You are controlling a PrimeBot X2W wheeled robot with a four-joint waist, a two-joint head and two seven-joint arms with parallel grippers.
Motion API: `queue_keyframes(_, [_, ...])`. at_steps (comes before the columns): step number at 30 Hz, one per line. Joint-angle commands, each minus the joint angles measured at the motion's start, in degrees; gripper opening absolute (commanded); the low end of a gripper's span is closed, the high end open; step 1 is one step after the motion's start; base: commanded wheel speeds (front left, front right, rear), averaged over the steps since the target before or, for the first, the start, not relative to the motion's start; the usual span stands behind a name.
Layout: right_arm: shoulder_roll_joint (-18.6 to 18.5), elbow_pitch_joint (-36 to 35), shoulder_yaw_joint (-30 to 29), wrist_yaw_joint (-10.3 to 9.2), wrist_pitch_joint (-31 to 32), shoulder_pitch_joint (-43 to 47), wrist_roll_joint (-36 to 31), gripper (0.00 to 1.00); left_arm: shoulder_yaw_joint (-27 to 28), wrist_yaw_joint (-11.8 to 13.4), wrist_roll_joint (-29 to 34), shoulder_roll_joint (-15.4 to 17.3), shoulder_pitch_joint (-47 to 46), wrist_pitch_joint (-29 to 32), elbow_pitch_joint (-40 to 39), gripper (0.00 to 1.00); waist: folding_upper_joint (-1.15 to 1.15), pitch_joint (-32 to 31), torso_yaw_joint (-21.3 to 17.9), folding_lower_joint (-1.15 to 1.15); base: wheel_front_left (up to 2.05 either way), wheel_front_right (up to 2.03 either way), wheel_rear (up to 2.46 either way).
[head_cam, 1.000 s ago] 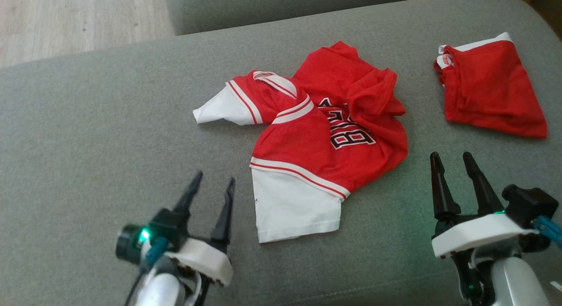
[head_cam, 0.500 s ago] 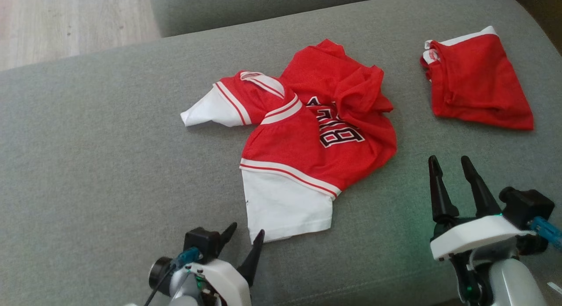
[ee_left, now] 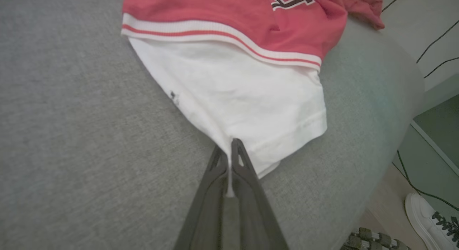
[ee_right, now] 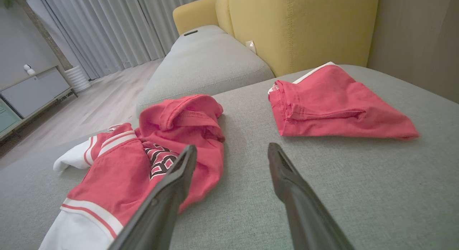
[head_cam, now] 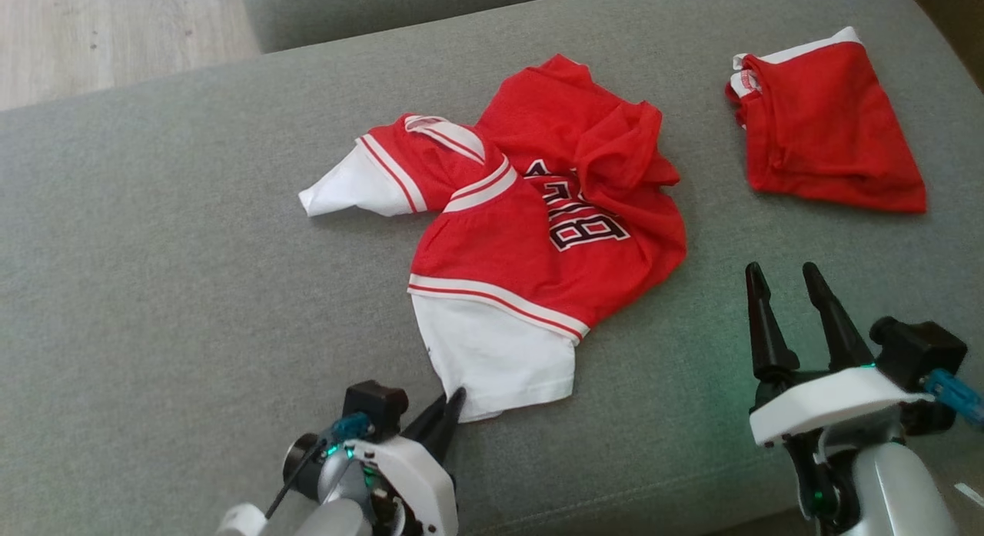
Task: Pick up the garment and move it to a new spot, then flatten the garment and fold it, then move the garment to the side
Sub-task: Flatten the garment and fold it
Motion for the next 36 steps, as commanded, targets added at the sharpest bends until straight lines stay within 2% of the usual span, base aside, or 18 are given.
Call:
queue_keyframes(1, [-0.2,-1.5,1.2,0.25,-0.7,-2.2,-0.4,1.0,1.5,0.5,-0.3,-0.3,-2.0,-1.4,-1.4,0.0,0.0,-0.1,0.2,0.0,0.0,0.0,0.0])
queue_keyframes(7, [-0.2,-0.1,1.7,0.25,0.1,-3.5,-2.8,1.0,3.8,3.7,-1.0,-0.3,-3.2,-7.3,-1.7,0.0,0.0,-0.9,2.1,0.0,0.0,0.0,0.0])
queue_keyframes(12, [-1.1,2.3,4.3,0.25,0.8,-5.9,-9.1,1.0,6.1,5.7,-1.1,0.1,-3.7,-9.5,-2.6,0.0,0.0,-0.9,4.4,0.0,0.0,0.0,0.0])
queue_keyframes(16, [-4.0,5.7,7.5,0.25,1.8,-9.1,-15.1,1.0,6.5,5.9,-1.0,0.5,-3.9,-10.1,-2.7,0.0,0.0,-0.5,6.1,0.0,0.0,0.0,0.0])
queue_keyframes(20, [-6.0,11.3,5.9,0.25,2.9,-12.8,-19.2,1.0,6.4,6.0,-0.9,0.5,-4.0,-10.3,-2.7,0.0,0.0,-0.1,7.7,0.0,0.0,0.0,0.0])
queue_keyframes(25, [-6.9,18.9,3.1,0.25,2.4,-17.1,-22.0,1.0,5.8,6.0,-0.9,0.4,-4.4,-10.5,-2.8,0.0,0.0,0.5,9.3,0.0,0.0,0.0,0.0])
queue_keyframes(36, [-7.9,32.8,1.5,0.25,-1.4,-25.2,-26.5,1.0,4.6,5.9,-1.1,0.2,-5.3,-10.7,-3.0,0.0,0.0,2.4,11.1,0.0,0.0,0.0,0.0])
